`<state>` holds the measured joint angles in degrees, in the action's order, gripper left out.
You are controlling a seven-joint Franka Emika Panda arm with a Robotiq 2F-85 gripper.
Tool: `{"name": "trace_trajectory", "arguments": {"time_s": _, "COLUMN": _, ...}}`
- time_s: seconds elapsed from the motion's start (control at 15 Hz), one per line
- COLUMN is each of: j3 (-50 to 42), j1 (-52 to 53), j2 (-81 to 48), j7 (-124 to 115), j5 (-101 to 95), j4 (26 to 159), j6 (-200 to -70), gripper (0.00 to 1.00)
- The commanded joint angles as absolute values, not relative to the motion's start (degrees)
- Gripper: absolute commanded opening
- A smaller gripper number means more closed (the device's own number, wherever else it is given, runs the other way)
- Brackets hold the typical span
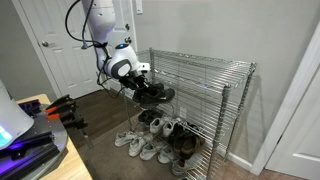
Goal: Pick up the shoes and put them on the second shelf
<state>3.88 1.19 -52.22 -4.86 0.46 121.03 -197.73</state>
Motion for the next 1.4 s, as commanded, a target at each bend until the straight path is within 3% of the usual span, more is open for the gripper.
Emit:
{"name": "trace_trajectory", "arguments": {"time_s": 0.0, "j3": 4.0, "j1": 3.0, "j2": -52.6, "j7": -5.9, "j5": 3.1, "j4": 117.2, "j6": -198.8, "gripper": 0.06}}
{"name": "trace_trajectory", "arguments": {"time_s": 0.93, "j3": 2.1, "j1": 5.0, "j2": -55.3, "j7": -5.9, "j5": 5.9, "j4": 114.9, "j6": -198.5, "gripper": 0.06}}
{"name": "trace_trajectory", "arguments": {"time_s": 1.0, "j3": 2.3, "j1": 4.8, "j2": -55.2, "j7": -5.9, "j5": 5.9, "j4": 115.4, "j6": -198.4, "gripper": 0.4}}
{"name": "trace_trajectory", "arguments": {"time_s": 1.13, "j3": 2.3, "j1": 4.9, "j2": -55.1, "j7": -5.8, "j5": 5.8, "j4": 116.1, "j6": -198.4, "gripper": 0.44}}
{"name": "trace_trajectory", "arguments": {"time_s": 1.33, "j3": 3.0, "j1": 4.3, "j2": -54.9, "j7": -5.5, "j5": 5.1, "j4": 116.5, "j6": -197.9, "gripper": 0.65}}
